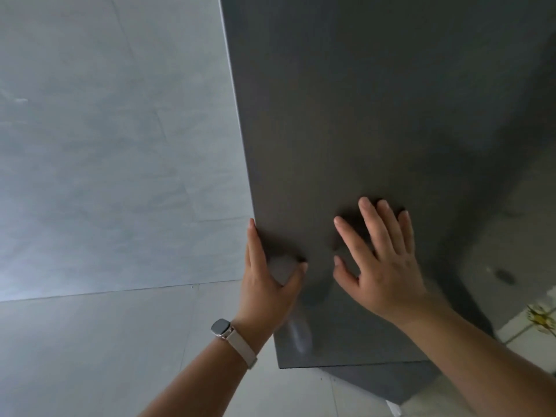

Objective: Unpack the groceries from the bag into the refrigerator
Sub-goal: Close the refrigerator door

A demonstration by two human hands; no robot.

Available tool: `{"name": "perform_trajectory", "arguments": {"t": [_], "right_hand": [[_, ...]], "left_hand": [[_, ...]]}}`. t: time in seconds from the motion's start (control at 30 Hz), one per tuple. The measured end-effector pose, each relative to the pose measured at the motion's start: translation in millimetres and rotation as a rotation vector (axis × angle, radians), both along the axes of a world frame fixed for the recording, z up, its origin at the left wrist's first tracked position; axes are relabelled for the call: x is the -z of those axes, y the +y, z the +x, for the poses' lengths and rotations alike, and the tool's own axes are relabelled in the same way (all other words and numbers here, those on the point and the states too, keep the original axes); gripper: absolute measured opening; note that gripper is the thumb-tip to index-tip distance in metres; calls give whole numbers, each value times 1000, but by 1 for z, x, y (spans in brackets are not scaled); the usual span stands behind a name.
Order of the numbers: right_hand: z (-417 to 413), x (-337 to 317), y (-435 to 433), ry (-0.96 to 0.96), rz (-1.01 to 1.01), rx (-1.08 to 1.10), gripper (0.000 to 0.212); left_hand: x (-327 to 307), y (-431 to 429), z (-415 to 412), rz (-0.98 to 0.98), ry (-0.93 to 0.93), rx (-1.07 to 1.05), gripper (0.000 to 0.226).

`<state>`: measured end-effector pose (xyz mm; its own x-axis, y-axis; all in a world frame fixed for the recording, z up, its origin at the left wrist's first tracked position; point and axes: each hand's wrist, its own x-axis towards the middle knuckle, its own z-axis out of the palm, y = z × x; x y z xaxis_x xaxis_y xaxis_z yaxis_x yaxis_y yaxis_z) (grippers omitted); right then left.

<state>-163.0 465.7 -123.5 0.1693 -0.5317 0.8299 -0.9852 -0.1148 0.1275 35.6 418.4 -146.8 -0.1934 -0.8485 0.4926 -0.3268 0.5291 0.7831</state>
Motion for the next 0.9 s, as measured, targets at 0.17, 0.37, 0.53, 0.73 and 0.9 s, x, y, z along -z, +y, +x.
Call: {"name": "perform_trajectory", "arguments": {"t": [0.17,0.37,0.53,0.73,0.9], "right_hand": [[0,4,-19,-10,-16,32,67],[-2,8,-42,32,-47,105,65],[-3,13,-61,65,-84,179,63],[-4,10,-89,60,-82,280,61],[-11,3,-114,70,-28,383,61]], "left_hand": [[5,-26,-5,-5,-15,5,121],[20,-61,-16,-191,39,15,119],[29,-94,-23,-255,85,90,110],[31,-140,-39,-307,111,172,107],[23,-180,-56,-221,118,259,99]]}}
